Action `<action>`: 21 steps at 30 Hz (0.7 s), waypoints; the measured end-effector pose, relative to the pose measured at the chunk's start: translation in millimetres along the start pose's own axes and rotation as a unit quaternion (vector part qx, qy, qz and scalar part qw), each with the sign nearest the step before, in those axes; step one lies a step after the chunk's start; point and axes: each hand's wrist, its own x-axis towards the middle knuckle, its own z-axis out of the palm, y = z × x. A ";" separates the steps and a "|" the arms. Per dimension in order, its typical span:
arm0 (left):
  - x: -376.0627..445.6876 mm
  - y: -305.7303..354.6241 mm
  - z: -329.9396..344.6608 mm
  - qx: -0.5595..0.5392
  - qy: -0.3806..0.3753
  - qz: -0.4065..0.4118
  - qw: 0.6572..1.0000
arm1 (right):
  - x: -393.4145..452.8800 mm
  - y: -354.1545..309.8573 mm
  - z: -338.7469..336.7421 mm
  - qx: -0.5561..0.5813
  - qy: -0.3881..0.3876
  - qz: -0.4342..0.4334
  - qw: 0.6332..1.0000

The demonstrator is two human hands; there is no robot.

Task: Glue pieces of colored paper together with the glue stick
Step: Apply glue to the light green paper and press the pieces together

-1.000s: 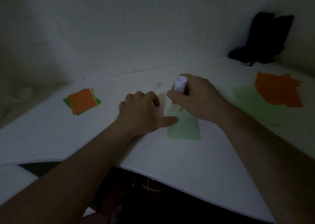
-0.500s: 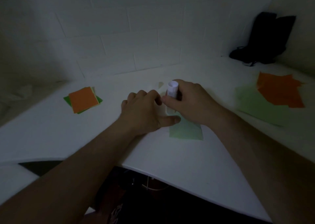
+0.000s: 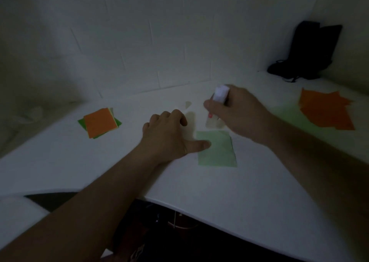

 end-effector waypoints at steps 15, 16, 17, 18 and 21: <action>1.3 1.4 3.6 0.013 0.006 -0.006 1.000 | -7.3 8.1 31.8 0.017 -0.040 -0.030 0.999; 1.3 1.1 3.6 0.012 0.005 -0.004 1.000 | -8.0 7.1 31.5 0.008 -0.038 -0.036 0.999; 1.0 1.1 3.5 0.012 0.006 -0.001 1.000 | -8.9 6.0 31.1 -0.004 -0.036 -0.044 0.998; 0.9 1.1 3.2 0.012 0.007 0.001 1.000 | -9.8 5.0 30.4 -0.013 -0.034 -0.050 0.998; -0.2 2.0 2.3 0.010 0.008 0.000 1.000 | -11.9 3.3 26.6 -0.021 -0.042 -0.049 0.998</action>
